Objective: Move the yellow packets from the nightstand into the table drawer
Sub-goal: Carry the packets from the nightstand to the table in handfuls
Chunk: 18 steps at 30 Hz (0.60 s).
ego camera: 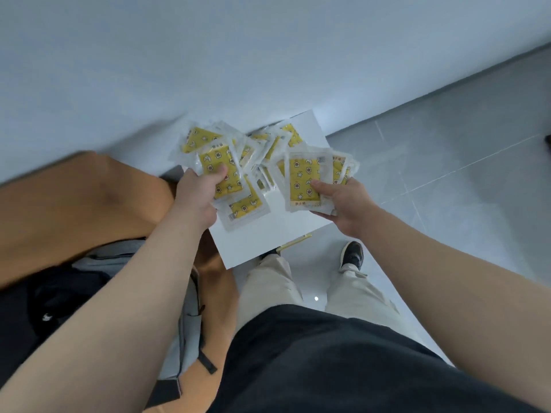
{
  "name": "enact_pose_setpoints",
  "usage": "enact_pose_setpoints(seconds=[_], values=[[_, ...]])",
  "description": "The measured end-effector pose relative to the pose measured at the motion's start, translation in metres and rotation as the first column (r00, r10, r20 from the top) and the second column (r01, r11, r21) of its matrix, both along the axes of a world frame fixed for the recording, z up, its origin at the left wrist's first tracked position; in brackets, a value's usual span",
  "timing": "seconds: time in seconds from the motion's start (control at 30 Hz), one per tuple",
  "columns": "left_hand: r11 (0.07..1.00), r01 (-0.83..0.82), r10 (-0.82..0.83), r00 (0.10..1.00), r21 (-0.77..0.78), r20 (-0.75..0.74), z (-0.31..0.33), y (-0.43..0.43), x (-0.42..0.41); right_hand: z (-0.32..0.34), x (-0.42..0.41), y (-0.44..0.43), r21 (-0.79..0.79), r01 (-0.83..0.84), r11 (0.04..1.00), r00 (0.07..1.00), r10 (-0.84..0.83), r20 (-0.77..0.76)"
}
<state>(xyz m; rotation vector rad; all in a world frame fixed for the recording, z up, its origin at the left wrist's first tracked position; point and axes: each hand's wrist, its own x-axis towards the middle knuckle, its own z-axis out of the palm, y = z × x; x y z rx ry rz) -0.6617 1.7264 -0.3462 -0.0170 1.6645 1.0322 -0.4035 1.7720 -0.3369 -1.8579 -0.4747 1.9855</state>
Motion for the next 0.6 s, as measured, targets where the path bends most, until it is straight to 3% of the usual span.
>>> enact_pose_setpoints(seconds=[0.27,0.6], values=[[0.929,0.289,-0.27,0.956,0.232,-0.114,0.12,0.054,0.046,0.098,0.049,0.001,0.153,0.366,0.918,0.93,-0.355,-0.093],[0.627,0.653,-0.671,0.73,0.425,-0.133,0.192,0.112,0.174,0.181,0.146,-0.039,0.312,0.722,0.617,0.685,-0.699,-0.204]])
